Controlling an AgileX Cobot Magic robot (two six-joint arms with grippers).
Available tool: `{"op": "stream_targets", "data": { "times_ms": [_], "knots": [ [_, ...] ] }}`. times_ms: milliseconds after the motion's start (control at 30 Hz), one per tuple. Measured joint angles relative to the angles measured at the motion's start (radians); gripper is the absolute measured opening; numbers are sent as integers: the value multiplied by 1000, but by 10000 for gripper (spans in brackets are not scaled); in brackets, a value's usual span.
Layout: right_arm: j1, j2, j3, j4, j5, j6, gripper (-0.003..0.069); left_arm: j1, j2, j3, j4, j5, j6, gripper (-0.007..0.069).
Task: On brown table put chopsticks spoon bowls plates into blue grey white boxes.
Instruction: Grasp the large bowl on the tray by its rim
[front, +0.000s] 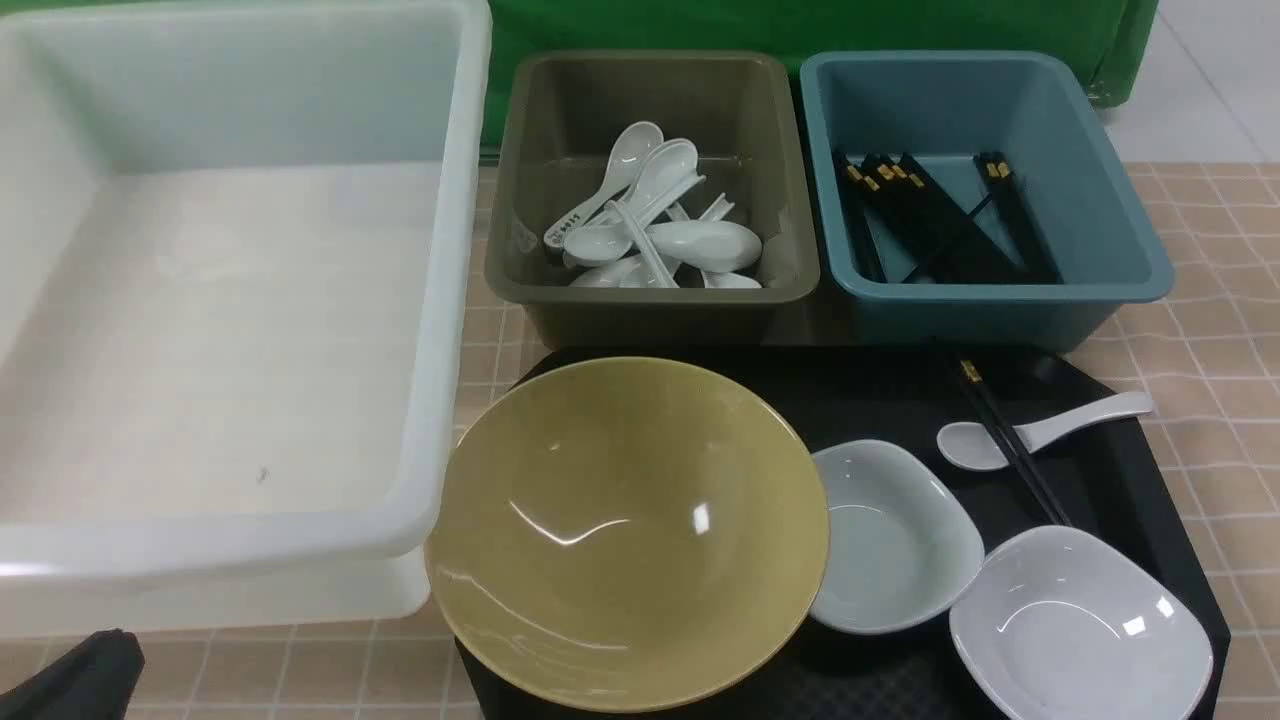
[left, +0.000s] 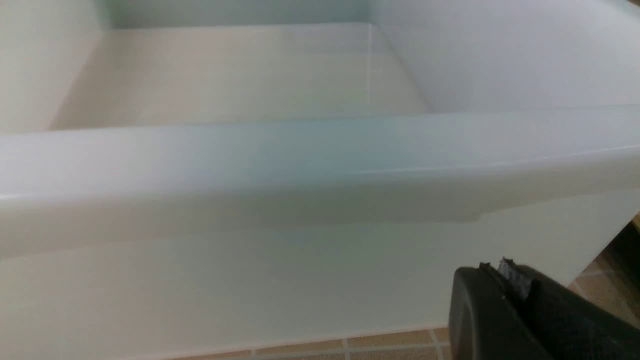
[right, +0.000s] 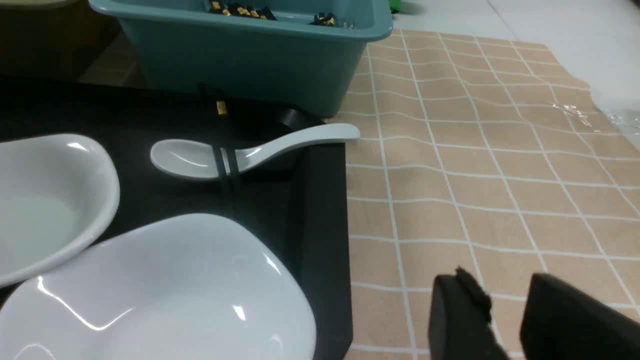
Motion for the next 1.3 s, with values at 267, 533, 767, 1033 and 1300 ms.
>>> {"op": "stream_targets", "data": {
  "times_ms": [267, 533, 767, 1033, 1300],
  "knots": [
    [0, 0, 0, 0, 0, 0, 237, 0, 0, 0, 0, 0, 0, -7],
    [0, 0, 0, 0, 0, 0, 237, 0, 0, 0, 0, 0, 0, -7],
    [0, 0, 0, 0, 0, 0, 237, 0, 0, 0, 0, 0, 0, -7],
    [0, 0, 0, 0, 0, 0, 237, 0, 0, 0, 28, -6, 23, -7],
    [0, 0, 0, 0, -158, 0, 237, 0, 0, 2, 51, -175, 26, -7]
  ]
}}
